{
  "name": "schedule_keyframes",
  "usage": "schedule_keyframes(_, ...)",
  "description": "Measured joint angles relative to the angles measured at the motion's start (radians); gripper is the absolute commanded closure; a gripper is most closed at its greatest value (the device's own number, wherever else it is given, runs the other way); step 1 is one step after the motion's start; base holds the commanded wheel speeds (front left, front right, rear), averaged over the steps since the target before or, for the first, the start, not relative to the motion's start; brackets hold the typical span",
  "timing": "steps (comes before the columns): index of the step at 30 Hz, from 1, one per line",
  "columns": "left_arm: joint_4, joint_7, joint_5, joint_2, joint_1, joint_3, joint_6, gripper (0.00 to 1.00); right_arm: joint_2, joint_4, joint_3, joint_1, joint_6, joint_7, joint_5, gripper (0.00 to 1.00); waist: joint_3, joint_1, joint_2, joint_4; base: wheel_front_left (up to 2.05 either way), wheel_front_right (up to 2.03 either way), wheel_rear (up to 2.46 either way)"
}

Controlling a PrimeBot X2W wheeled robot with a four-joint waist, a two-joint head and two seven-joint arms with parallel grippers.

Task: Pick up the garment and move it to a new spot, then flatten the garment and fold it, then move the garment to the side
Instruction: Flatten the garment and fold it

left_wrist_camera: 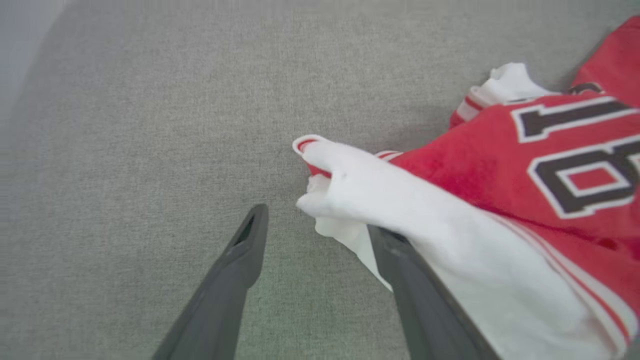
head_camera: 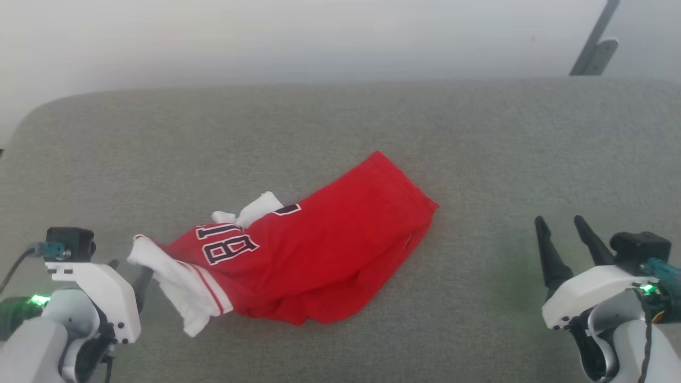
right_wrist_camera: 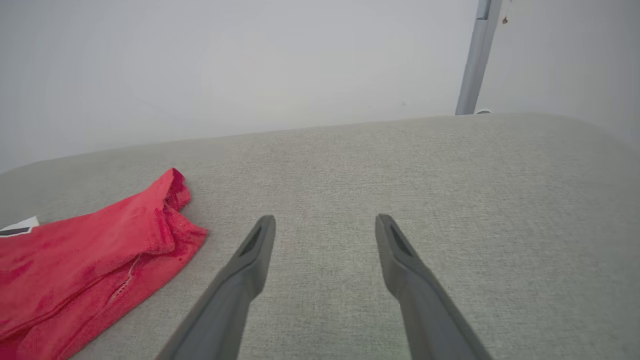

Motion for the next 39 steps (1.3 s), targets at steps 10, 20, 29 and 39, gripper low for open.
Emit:
schedule_keyframes(10, -0.136, -0.205, 0.02, -0.025, 0.123, 0.046, 0.073, 0.0, -0.028, -0.006, 0.108, 0.004, 0.0, 0.044, 0.025, 0.0, -0.052, 0.0, 0.0, 0.076, 0.0, 0.0, 0.0)
schedule_keyframes(20, -0.227, -0.434, 0.048, -0.085, 0.185, 0.08, 0.107, 0.0, -0.068, 0.013, 0.226, -0.073, 0.0, 0.134, 0.067, 0.0, -0.051, 0.0, 0.0, 0.173, 0.0, 0.0, 0.0)
schedule_keyframes(29, -0.235, -0.495, 0.058, -0.159, 0.195, 0.081, 0.087, 0.0, -0.137, 0.077, 0.326, -0.171, 0.0, 0.314, 0.111, 0.0, 0.004, 0.0, 0.0, 0.25, 0.0, 0.0, 0.0)
schedule_keyframes(39, -0.192, -0.508, 0.069, -0.232, 0.142, 0.072, 0.034, 0.0, -0.196, 0.191, 0.424, -0.295, 0.0, 0.495, 0.121, 0.6, 0.076, 0.0, 0.0, 0.331, 0.0, 0.0, 0.0)
